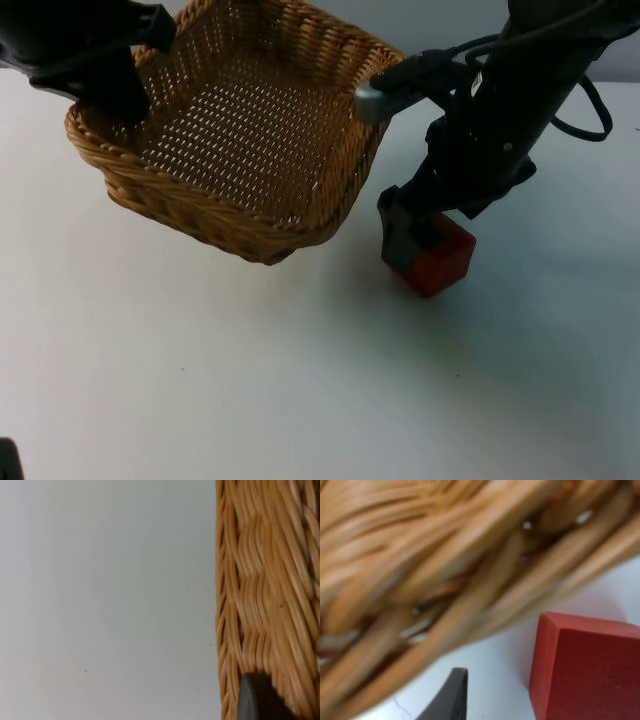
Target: Pick up the basket with the left hand and place the cube into the basket with the right hand.
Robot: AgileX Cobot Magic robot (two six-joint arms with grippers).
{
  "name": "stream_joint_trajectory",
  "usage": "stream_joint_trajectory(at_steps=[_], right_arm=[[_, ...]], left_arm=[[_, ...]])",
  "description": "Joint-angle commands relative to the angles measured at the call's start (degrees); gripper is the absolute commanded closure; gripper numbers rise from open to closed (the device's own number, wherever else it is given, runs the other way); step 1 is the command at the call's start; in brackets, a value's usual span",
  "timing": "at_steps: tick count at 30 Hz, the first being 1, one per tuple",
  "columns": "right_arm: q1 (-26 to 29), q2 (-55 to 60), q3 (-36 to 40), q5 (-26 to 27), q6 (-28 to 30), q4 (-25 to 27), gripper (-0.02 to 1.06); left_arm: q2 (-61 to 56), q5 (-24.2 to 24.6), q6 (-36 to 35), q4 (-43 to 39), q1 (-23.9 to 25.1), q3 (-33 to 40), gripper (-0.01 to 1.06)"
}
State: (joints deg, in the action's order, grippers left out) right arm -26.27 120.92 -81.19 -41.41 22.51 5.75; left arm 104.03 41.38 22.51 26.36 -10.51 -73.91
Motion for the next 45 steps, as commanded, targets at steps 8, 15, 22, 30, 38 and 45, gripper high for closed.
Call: stream_joint_trajectory(at_steps=[8,15,22,30,38,45], right_arm=[[-0.2,-0.1,-0.4,1.6,0.4,0.4,0.02],[-0.2,-0.1,-0.4,1.6,0.4,0.4,0.02],[-0.2,-0.1,-0.4,1.5,0.4,0.5,0.02],[-0.2,-0.1,-0.4,1.1,0.0,0.5,0.02],[-0.2,-0.1,-0.4,0.9,0.0,0.5,0.02],[-0.2,-0.1,-0.3,0.8,-1.5,0.1,0.02]], left_arm=[[-0.8,-1.2,0.0,1.5,0.0,0.0,1.05],[-0.8,-1.2,0.0,1.5,0.0,0.0,1.05],[-0.8,-1.2,0.0,1.5,0.0,0.0,1.05],[-0.8,-1.2,0.0,1.5,0.0,0.0,1.05],[-0.8,-1.2,0.0,1.5,0.0,0.0,1.05],[-0.8,-1.2,0.0,1.5,0.0,0.0,1.05]])
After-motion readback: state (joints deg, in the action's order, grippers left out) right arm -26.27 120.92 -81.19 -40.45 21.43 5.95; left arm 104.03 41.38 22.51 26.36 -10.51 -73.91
